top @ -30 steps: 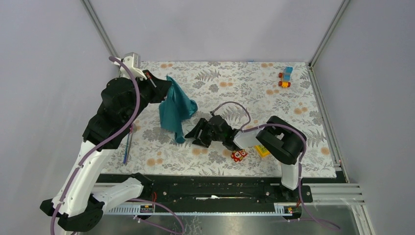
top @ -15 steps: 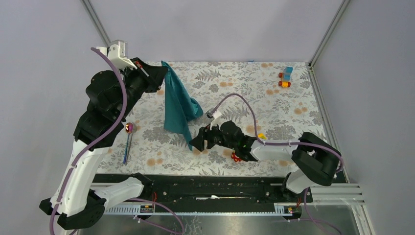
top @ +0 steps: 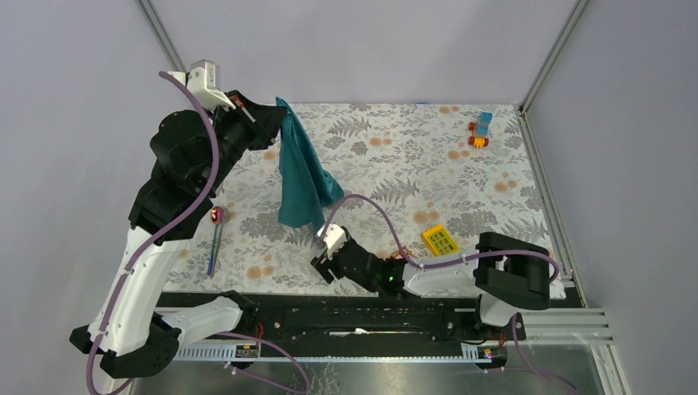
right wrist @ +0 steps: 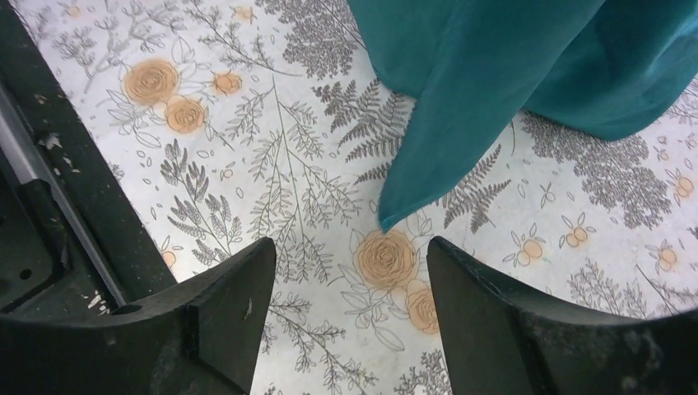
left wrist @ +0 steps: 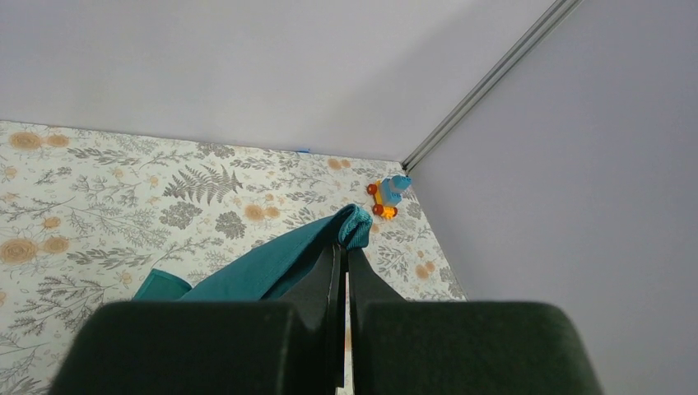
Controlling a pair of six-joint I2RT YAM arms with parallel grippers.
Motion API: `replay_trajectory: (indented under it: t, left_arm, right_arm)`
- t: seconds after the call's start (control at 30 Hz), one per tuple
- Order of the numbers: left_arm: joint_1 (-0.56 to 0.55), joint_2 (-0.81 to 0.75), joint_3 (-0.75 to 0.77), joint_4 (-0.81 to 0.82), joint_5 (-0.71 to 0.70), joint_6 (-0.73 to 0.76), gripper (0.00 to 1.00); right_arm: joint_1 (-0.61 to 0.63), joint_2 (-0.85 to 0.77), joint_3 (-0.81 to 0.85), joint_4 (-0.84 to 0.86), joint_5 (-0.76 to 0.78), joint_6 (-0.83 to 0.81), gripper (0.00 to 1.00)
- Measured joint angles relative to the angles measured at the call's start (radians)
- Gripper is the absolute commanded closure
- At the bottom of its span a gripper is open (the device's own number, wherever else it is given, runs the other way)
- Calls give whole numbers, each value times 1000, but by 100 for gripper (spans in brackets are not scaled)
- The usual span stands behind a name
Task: Fold the napkin into a case and place the utensils inside
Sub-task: Pick up the crumpled napkin from the center of the board.
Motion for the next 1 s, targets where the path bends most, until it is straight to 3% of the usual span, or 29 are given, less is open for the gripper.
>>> replay_trajectory:
  t: [0.27, 0.37, 0.47, 0.53, 0.67, 0.8, 1.0]
  left_arm:
    - [0, 2, 3, 0, 0, -1, 100]
    - [0, 2, 3, 1, 0, -4, 100]
    - [0, 2, 3, 1, -1, -6, 100]
    - [0, 2, 3, 1, -5, -7, 100]
    - [0, 0, 3, 2, -17, -7, 100]
    - [0, -11, 2, 11, -30, -7, 100]
    - [0, -36, 2, 21, -42, -8, 100]
  right_arm:
    - [50, 114, 138, -103, 281, 56, 32]
    - [50, 157, 177, -108, 338, 48, 42]
    - [50, 177, 188, -113, 379, 38, 59]
    - [50, 180, 188, -113, 396, 32, 63]
    - [50, 181, 188, -95, 432, 19, 66]
    - [50, 181, 187, -24, 455, -7, 57]
    - [49, 187, 191, 24, 453, -34, 63]
